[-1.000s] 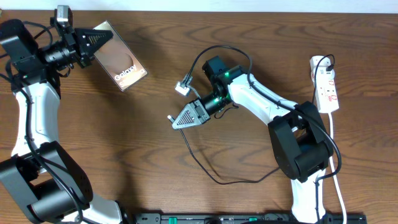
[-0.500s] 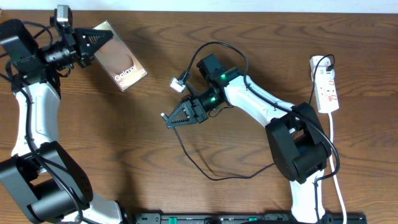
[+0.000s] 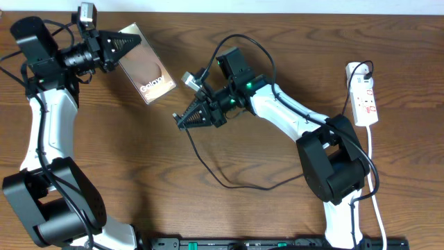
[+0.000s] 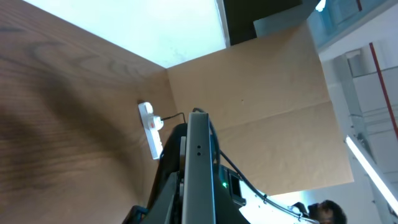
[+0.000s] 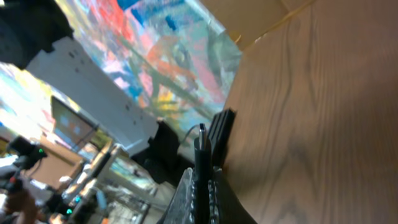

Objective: Plug charger to phone and switch on socket

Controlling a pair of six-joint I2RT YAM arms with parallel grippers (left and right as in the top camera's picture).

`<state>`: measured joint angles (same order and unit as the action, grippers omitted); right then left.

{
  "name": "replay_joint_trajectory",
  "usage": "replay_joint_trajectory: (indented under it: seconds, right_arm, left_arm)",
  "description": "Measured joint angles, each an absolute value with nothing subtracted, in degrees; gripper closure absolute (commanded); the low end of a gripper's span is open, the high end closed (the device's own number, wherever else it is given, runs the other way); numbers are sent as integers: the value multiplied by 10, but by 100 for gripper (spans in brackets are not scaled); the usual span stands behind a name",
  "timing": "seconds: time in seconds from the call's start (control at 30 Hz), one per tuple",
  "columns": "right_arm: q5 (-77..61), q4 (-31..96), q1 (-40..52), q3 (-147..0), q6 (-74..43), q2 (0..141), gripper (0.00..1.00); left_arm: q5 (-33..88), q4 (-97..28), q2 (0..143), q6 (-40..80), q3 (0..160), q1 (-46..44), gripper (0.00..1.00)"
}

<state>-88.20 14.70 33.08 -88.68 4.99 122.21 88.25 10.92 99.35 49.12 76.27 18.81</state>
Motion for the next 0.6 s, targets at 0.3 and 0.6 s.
replay_joint_trajectory:
  seconds: [0.3,0.6]
  right_arm:
    - [-884,-50,331,-889,-114,1222,99]
    - [-884,-110,331,-889,-200,1222,99]
  left_arm:
    - [882,109,994,452,763,187,93]
    - [882,109,994,443,763,187,92]
